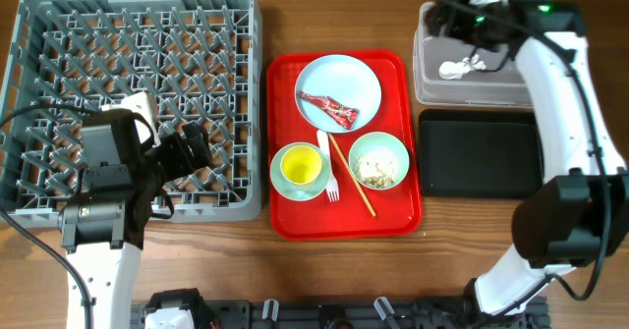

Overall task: Sort waste into correct bins and load items into the dishwasher rack
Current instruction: 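Move the right gripper to the plate and grasp the red wrapper, then carry the red wrapper with the right gripper into the clear bin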

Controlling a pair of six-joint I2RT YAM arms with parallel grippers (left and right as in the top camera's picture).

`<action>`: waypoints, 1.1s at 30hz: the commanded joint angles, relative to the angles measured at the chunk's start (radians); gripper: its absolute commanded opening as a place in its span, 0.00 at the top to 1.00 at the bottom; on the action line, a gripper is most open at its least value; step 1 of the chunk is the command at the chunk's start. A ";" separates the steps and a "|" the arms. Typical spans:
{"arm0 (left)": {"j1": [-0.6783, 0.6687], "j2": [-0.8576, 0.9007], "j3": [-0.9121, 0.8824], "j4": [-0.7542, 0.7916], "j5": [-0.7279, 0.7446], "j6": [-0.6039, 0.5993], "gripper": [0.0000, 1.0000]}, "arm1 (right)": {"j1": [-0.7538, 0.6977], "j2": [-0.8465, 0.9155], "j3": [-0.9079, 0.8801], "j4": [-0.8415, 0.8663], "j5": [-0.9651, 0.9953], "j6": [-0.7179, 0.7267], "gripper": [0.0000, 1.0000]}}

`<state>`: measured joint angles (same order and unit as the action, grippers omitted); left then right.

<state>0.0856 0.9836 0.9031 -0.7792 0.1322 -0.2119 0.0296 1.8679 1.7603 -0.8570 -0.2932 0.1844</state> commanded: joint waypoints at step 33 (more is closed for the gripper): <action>0.006 -0.001 0.017 -0.019 0.005 -0.009 0.00 | 0.439 0.277 -0.072 0.004 0.242 0.037 0.96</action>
<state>0.0856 0.9836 0.9031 -0.7944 0.1318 -0.2123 0.4808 2.2070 1.6760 -0.8520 -0.0624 0.1902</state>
